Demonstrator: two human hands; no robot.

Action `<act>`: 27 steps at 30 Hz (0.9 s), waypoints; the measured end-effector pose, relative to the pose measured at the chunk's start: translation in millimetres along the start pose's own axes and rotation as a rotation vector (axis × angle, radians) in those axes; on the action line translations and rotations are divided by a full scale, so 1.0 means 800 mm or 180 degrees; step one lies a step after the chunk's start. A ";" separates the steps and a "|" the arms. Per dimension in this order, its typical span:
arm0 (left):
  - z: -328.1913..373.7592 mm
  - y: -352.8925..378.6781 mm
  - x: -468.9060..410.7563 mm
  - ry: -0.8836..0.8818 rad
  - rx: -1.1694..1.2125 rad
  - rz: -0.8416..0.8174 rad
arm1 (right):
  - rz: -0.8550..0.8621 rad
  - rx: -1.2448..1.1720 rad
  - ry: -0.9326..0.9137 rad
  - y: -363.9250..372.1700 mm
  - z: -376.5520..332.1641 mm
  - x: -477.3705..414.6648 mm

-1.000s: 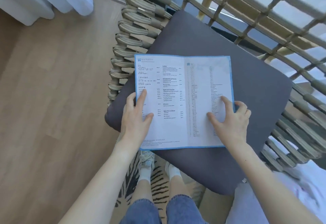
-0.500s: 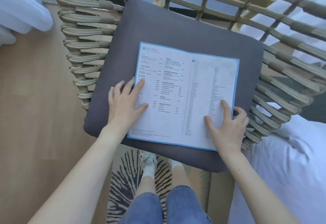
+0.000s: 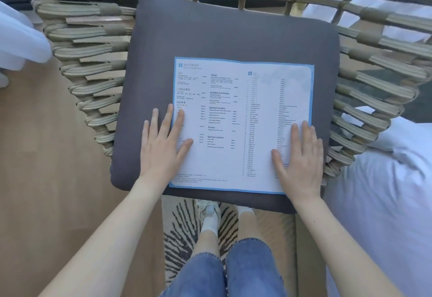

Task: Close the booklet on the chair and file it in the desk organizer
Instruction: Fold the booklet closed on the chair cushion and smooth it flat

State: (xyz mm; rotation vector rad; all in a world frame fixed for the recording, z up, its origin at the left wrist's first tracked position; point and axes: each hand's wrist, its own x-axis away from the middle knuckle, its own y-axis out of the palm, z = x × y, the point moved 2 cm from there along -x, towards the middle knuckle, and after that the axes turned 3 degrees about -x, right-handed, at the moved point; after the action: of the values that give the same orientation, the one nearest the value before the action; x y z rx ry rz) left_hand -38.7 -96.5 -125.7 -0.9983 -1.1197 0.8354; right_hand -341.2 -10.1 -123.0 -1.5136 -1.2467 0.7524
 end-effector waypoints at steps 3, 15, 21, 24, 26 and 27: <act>-0.004 0.013 0.000 0.0086 -0.0081 0.0059 | -0.0072 -0.0008 -0.0105 0.012 0.006 0.003; -0.008 0.040 -0.004 0.0062 -0.0272 0.0254 | 0.0100 0.0254 -0.0095 0.039 0.013 0.006; -0.002 0.016 -0.002 0.0053 -0.0310 -0.0149 | -0.0218 0.0249 -0.0018 0.021 0.005 0.004; 0.006 -0.005 -0.003 0.0002 -0.0179 -0.0377 | -0.0435 0.0081 0.0081 0.005 -0.004 0.001; 0.011 -0.020 -0.004 -0.0077 0.0059 -0.0413 | -0.0508 -0.0110 0.0170 -0.008 -0.007 -0.002; 0.011 -0.027 -0.005 -0.0143 0.0268 -0.0375 | -0.0511 -0.0227 0.0192 -0.015 -0.007 -0.004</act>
State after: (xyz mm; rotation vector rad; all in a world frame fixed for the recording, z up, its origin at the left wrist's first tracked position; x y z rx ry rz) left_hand -47.5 -105.6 -106.0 -0.8395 -1.1608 0.8066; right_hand -340.8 -15.6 -110.6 -1.4625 -1.3438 0.5587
